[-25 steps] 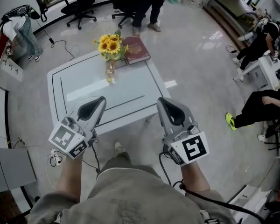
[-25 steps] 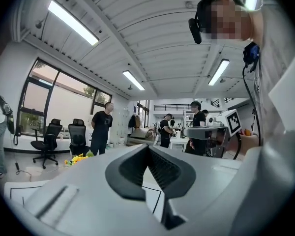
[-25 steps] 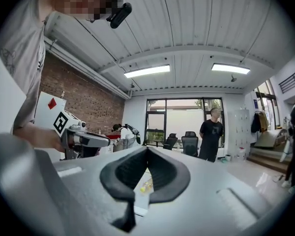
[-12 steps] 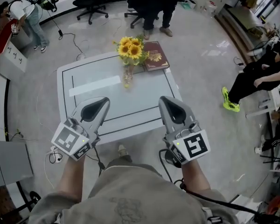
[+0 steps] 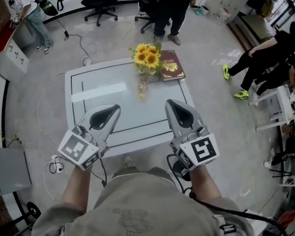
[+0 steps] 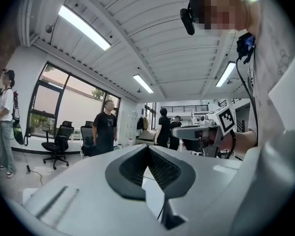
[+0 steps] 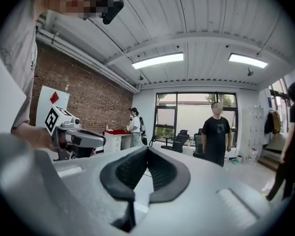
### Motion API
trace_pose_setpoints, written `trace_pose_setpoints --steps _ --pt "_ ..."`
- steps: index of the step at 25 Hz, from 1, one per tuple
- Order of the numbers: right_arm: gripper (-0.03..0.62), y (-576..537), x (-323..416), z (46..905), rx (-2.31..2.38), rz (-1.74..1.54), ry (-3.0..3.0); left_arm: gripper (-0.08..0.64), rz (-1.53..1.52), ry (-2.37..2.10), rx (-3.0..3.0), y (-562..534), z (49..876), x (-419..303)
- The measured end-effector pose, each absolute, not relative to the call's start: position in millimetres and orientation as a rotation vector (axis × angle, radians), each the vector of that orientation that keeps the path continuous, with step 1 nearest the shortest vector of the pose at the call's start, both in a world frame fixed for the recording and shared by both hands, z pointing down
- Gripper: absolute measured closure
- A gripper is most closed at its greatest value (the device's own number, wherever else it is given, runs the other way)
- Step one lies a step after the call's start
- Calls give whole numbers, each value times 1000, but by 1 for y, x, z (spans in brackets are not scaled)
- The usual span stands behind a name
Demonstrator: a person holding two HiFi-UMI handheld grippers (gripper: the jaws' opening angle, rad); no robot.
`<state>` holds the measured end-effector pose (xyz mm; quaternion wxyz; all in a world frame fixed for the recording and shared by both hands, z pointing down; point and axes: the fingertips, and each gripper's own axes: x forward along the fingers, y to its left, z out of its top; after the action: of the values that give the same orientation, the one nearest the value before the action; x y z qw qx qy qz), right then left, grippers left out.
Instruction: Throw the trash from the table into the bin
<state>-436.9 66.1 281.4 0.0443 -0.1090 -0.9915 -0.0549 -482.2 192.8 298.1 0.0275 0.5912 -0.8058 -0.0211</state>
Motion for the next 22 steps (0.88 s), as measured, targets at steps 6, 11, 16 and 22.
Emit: trace_pose_setpoints --steps 6,11,16,22 --pt "591 75 -447 279 -360 -187 -3019 561 -91 -2529 1788 204 295 -490" --pt "591 65 -450 285 -388 -168 -3009 561 -81 -2567 1726 205 296 -491" --pt "591 43 -455 294 -423 -118 -2996 561 -66 -2584 1677 192 296 -492" --pt "591 18 -462 313 -393 -72 -2937 561 -49 -2581 1633 173 305 -493"
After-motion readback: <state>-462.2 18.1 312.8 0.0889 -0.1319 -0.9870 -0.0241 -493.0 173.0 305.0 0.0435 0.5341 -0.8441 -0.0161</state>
